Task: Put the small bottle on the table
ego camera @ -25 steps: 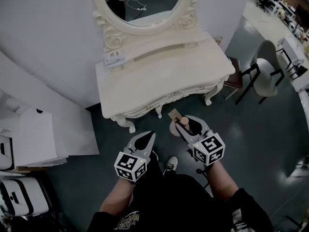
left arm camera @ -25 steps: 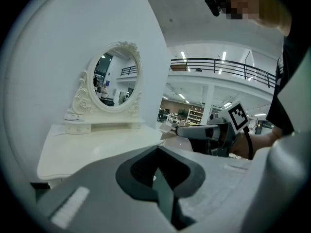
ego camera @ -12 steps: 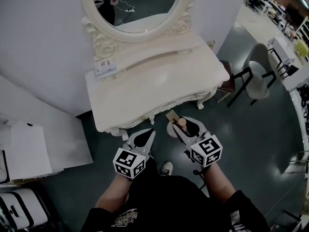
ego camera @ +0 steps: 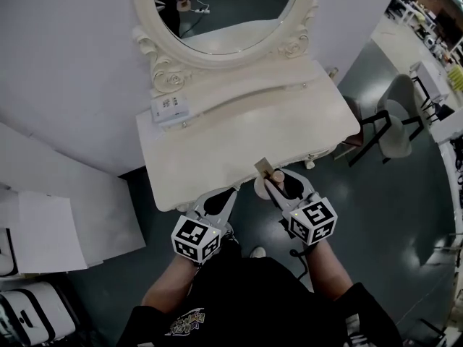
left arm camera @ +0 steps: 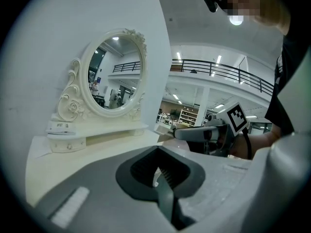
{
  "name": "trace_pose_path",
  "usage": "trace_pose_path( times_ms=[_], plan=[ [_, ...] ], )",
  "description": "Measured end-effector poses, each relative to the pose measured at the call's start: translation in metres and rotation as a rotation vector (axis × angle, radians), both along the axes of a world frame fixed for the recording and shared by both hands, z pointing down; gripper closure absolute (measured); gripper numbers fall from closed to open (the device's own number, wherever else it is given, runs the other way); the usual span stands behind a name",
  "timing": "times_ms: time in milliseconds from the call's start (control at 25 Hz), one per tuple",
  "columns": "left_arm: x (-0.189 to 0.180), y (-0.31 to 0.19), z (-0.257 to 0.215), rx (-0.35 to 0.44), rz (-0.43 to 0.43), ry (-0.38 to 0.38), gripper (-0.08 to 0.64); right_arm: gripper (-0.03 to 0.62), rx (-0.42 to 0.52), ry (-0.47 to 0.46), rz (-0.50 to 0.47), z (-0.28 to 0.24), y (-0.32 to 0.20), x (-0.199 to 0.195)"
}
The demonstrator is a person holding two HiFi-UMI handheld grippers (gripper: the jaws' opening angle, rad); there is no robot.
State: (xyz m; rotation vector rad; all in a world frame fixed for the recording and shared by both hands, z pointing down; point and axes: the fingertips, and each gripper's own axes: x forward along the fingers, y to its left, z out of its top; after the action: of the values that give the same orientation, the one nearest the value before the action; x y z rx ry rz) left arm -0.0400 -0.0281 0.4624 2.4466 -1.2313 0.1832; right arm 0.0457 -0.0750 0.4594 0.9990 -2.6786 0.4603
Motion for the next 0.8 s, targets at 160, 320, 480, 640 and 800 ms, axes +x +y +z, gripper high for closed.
trace_pose_path(
  times_ms=[160, 320, 480, 640, 800],
  plan=[
    [-0.023, -0.023, 0.005, -0.007, 0.004, -0.003, 0.56, 0.424, 0.003, -0.005, 0.003, 0.003, -0.025, -0.024],
    [-0.04, -0.041, 0.01, -0.014, 0.022, -0.001, 0.56, 0.425, 0.001, -0.009, 0.021, 0.006, -0.043, -0.041],
    [-0.048, -0.051, 0.007, -0.006, 0.044, 0.002, 0.56, 0.424, -0.001, -0.003, 0.051, 0.007, -0.053, -0.047],
    [-0.055, -0.058, 0.003, 0.007, 0.05, 0.004, 0.56, 0.423, 0.005, -0.001, 0.067, 0.005, -0.061, -0.05],
    [-0.052, -0.062, 0.002, 0.007, 0.056, 0.001, 0.56, 0.425, 0.014, 0.0, 0.067, 0.002, -0.068, -0.048]
  ],
)
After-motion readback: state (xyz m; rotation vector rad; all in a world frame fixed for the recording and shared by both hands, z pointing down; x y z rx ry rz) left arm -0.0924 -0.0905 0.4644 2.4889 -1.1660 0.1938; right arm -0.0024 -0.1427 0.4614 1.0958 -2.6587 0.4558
